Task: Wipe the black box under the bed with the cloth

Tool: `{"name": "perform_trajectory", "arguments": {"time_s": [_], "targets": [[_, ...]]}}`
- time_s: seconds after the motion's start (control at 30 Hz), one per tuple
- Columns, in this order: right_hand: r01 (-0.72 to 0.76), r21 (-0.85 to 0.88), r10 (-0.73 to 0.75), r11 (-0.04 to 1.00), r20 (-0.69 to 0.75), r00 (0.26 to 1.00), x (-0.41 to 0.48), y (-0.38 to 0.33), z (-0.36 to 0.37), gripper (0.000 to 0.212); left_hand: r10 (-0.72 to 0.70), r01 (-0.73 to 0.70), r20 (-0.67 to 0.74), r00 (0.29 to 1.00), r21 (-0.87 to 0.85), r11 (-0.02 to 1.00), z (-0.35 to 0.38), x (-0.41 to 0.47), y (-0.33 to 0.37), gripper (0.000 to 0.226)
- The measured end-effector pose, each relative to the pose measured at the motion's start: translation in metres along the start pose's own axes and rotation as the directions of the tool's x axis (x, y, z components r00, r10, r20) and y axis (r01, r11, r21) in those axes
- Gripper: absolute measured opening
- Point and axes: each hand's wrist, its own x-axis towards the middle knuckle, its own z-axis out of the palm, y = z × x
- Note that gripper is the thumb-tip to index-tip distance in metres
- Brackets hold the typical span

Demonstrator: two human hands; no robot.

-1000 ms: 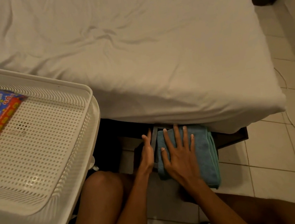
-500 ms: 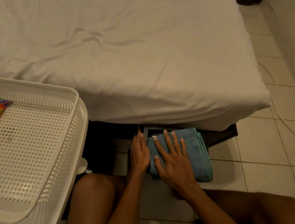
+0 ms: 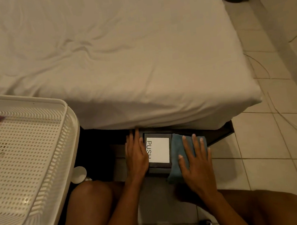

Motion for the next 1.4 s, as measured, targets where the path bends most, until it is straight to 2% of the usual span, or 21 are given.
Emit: {"name": "perform_trajectory", "arguments": {"time_s": [0.23, 0.37, 0.47, 0.6, 0.77, 0.97, 1.2, 1.3, 1.4], "targets": [[-0.032, -0.001, 0.032, 0.999, -0.016, 0.999, 0.003, -0.006, 0.004, 0.067, 0.128, -0.137, 0.064, 0.990, 0.167, 0.976, 0.002, -0.002, 0.005, 0.056], [-0.092, -0.035, 0.090, 0.995, -0.065, 0.994, 0.010, -0.014, 0.008, 0.066, 0.249, -0.266, 0.092, 0.964, 0.365, 0.893, 0.007, -0.006, 0.007, 0.058], [-0.115, -0.044, 0.112, 0.992, -0.065, 0.992, 0.020, -0.021, 0.008, 0.066, 0.303, -0.332, 0.138, 0.943, 0.439, 0.835, 0.008, -0.008, 0.007, 0.057], [-0.114, -0.017, 0.112, 0.993, -0.092, 0.989, 0.015, -0.020, 0.008, 0.065, 0.353, -0.409, 0.208, 0.912, 0.438, 0.801, 0.009, -0.009, 0.009, 0.058], [0.086, 0.011, -0.086, 0.996, -0.007, 0.996, -0.003, -0.029, 0.011, 0.063, 0.351, -0.409, 0.211, 0.912, 0.419, 0.811, 0.009, -0.010, 0.009, 0.057], [-0.004, 0.005, 0.004, 1.000, 0.036, 0.999, 0.014, -0.015, 0.001, 0.067, 0.357, -0.413, 0.208, 0.911, 0.429, 0.804, 0.008, -0.010, 0.011, 0.057], [-0.102, 0.013, 0.102, 0.995, 0.016, 0.995, 0.001, -0.029, 0.004, 0.068, 0.350, -0.410, 0.214, 0.912, 0.427, 0.806, 0.006, -0.009, 0.008, 0.058], [-0.109, 0.027, 0.108, 0.994, 0.032, 0.994, -0.027, -0.027, 0.007, 0.066, 0.354, -0.424, 0.238, 0.904, 0.418, 0.803, 0.005, -0.008, 0.010, 0.058], [-0.097, 0.012, 0.097, 0.995, 0.026, 0.995, -0.011, -0.017, 0.005, 0.067, 0.354, -0.425, 0.238, 0.904, 0.426, 0.799, 0.007, -0.009, 0.011, 0.059]]}}
